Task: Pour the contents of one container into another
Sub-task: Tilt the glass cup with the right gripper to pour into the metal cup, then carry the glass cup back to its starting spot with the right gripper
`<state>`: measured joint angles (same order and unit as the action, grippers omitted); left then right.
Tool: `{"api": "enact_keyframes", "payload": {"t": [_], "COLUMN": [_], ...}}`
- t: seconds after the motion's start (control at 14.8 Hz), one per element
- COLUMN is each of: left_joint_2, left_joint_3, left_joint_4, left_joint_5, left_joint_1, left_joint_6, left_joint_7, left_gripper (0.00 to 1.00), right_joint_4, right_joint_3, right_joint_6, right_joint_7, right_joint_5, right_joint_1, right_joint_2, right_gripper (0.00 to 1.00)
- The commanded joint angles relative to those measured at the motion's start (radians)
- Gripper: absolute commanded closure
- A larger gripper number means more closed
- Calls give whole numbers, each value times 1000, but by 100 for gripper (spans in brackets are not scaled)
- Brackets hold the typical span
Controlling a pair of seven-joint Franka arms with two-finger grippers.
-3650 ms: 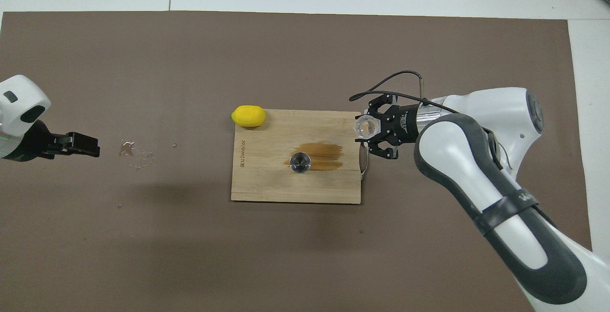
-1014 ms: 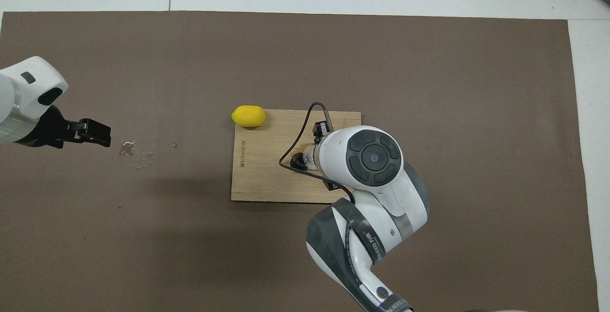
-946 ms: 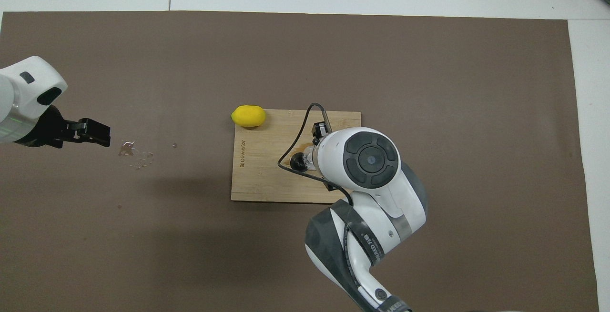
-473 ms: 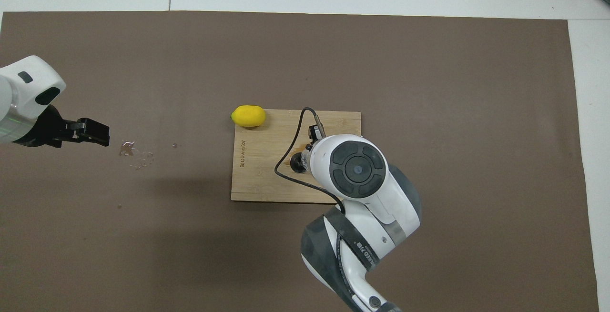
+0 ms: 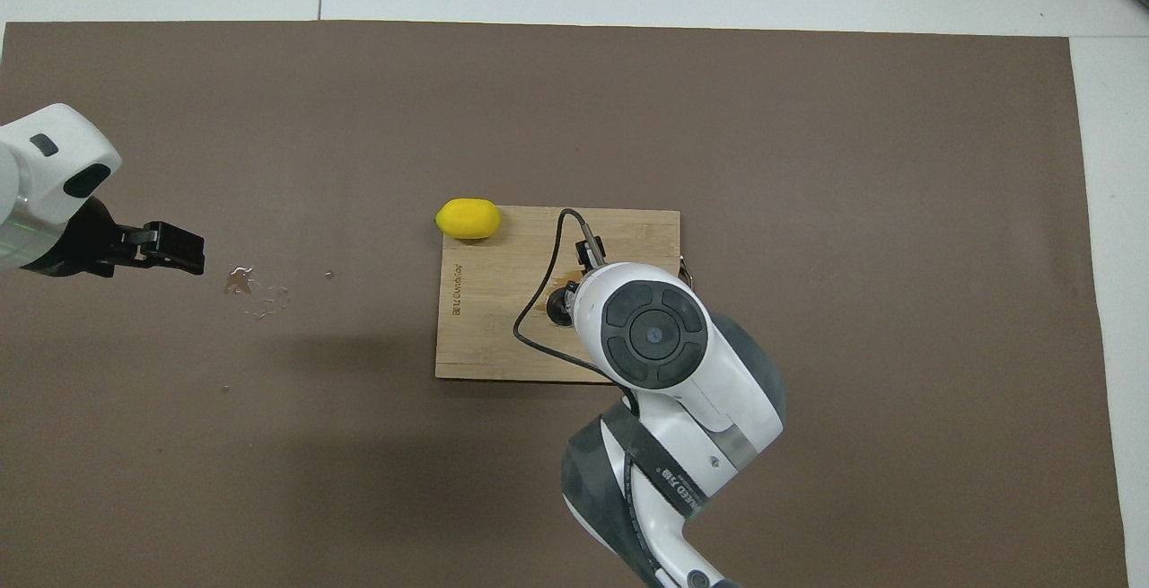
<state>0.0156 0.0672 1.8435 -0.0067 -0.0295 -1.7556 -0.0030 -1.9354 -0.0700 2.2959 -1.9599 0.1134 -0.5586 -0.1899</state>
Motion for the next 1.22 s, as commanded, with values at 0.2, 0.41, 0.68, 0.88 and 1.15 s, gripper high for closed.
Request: {"api": "enact_keyframes", "payload": {"t": [0.2, 0.41, 0.68, 0.88, 1.15], "left_joint_2": [29, 30, 30, 30, 30], "left_joint_3": [-9, -9, -9, -9, -9], "left_joint_4": [14, 14, 14, 14, 14], "left_joint_5": [20, 20, 20, 20, 19], "left_joint_1": [10, 10, 10, 10, 10], "left_joint_6": [-15, -15, -15, -13, -13], "left_joint_7": [-5, -5, -5, -5, -5], "left_gripper": [0, 0, 0, 0, 0], "right_joint_4": [3, 1, 19, 42, 45], "right_joint_3": [-2, -4, -2, -1, -1], "right_joint_6": [-16, -15, -19, -23, -23], "right_joint_7": [-56, -56, -51, -48, -15], "right_joint_5": [87, 94, 77, 5, -165], "right_joint_1": [-13, -15, 0, 19, 69], "right_joint_2": [18, 20, 10, 1, -6], "right_gripper": [100, 100, 100, 100, 100]}}
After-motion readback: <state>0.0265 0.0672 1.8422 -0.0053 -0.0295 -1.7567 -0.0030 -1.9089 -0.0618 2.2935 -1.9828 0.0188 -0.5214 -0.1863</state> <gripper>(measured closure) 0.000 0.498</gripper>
